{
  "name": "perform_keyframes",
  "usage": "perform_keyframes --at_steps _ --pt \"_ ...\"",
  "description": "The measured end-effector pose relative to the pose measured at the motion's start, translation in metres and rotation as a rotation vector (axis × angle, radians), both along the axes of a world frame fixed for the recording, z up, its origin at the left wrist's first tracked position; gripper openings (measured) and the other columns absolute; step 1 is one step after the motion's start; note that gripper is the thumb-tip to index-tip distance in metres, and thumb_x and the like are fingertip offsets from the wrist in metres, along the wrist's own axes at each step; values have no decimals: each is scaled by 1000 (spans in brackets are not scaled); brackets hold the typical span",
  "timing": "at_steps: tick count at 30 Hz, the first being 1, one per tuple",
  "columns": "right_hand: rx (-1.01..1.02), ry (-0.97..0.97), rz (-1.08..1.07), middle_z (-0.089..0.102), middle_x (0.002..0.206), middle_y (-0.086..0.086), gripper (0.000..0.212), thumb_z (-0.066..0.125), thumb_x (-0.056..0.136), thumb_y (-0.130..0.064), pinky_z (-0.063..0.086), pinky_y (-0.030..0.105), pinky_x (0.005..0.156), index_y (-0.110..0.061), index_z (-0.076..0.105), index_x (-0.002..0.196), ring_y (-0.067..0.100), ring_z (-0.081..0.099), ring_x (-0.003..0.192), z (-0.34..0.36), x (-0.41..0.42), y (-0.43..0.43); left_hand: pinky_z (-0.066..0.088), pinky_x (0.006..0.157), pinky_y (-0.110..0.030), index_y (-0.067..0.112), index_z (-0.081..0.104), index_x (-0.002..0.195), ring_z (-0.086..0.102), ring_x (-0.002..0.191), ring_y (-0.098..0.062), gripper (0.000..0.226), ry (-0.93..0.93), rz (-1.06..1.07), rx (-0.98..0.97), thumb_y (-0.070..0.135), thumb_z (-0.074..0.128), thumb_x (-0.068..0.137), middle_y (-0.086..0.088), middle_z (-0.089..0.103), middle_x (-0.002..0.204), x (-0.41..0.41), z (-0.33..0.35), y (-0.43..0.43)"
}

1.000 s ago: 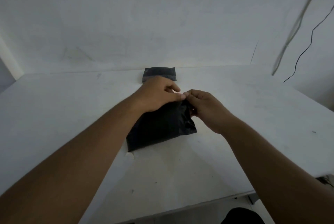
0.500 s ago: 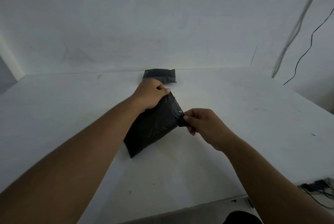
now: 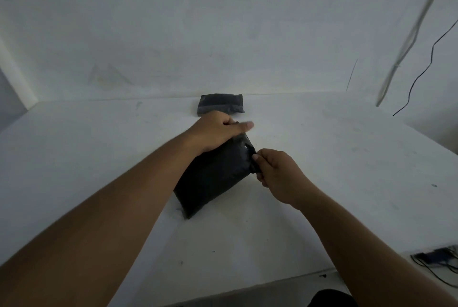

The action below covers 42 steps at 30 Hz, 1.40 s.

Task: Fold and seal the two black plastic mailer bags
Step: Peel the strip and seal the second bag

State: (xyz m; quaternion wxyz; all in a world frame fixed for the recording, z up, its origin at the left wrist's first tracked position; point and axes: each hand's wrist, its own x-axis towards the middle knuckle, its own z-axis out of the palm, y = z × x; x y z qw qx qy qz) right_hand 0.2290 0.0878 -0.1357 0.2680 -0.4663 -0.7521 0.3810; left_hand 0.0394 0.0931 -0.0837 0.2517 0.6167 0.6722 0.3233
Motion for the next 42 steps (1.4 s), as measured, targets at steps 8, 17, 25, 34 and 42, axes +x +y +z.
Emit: perform_keyframes --at_steps 8,17,25,34,42 --pt "39 -105 84 59 70 -1 31 42 105 -24 43 31 64 -15 57 79 13 50 62 1 11 -1 51 70 -26 18 75 75 64 68 -6 25 -53 -19 93 40 74 86 5 71 72 -5 -9 -1" --pt "-8 -32 -8 53 74 3 52 36 102 -52 39 32 65 -7 55 87 15 48 67 17 -2 2 41 63 -18 22 75 76 59 62 -1 25 50 -187 134 41 67 92 7 69 69 6 -6 2" --pt "301 -97 -170 52 62 1 46 33 108 -30 33 28 54 -14 47 67 15 47 59 -6 -2 2 46 72 -36 1 62 85 55 74 -20 72 165 -61 -29 69 38 94 -21 61 86 6 -11 -3" --pt "83 -17 -253 61 76 5 56 30 105 -46 45 37 67 -6 60 80 22 58 73 3 0 16 45 66 -36 11 54 69 54 66 -20 71 403 -188 -54 73 29 92 -6 58 72 -5 -24 -14" --pt "185 -8 -362 47 66 3 46 34 107 -35 33 26 50 -8 44 71 18 43 62 3 -6 22 43 62 -36 10 55 74 51 62 -17 70 420 -240 45 74 30 91 -4 56 69 -22 -30 -16"
